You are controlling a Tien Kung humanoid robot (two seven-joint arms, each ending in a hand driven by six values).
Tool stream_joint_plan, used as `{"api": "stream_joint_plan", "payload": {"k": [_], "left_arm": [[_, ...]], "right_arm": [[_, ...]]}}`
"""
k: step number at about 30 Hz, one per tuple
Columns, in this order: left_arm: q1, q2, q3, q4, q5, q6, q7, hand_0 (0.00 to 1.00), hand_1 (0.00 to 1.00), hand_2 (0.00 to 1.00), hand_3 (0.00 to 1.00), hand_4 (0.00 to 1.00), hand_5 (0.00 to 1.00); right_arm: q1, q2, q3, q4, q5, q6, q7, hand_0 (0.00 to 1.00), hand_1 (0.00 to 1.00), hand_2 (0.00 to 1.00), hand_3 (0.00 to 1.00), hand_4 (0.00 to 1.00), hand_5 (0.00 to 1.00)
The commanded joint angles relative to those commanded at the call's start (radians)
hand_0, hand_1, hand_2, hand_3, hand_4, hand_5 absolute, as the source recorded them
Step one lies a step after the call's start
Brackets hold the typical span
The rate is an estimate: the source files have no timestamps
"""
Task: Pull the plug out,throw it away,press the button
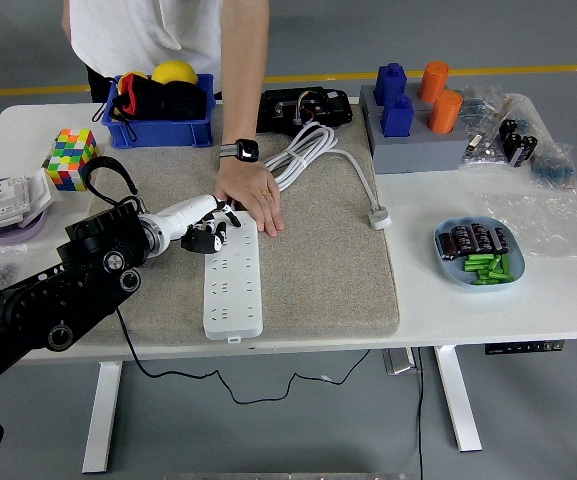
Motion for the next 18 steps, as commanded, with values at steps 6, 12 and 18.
{"api": "stream_joint_plan", "payload": {"k": [6,12,18], "left_arm": [[0.002,-0.001,-0.015,0.003,0.01,0.003,0.004,0.012,0.023,0.112,0.697,0.08,0.002],[0.001,-0.001,-0.002,0.026,0.011,-0.004,0.011,0.012,0.022,0.112,0.694,0.083,0.002],[0.007,0.002,0.01,0.028,0.011,-0.01,0.016,0.012,0.022,0.112,0.692,0.082,0.002]], "right_arm": [[-0.001,0.001,0.003,0.0,-0.002,-0.001,0.0,0.728,0.678,0.659,0.641,0.742,0.583],[0.0,0.003,0.007,0.0,-0.003,0.0,0.0,0.728,0.678,0.659,0.642,0.742,0.583],[0.0,0.003,0.01,-0.001,-0.004,-0.001,0.0,0.728,0.679,0.659,0.642,0.742,0.582]]}}
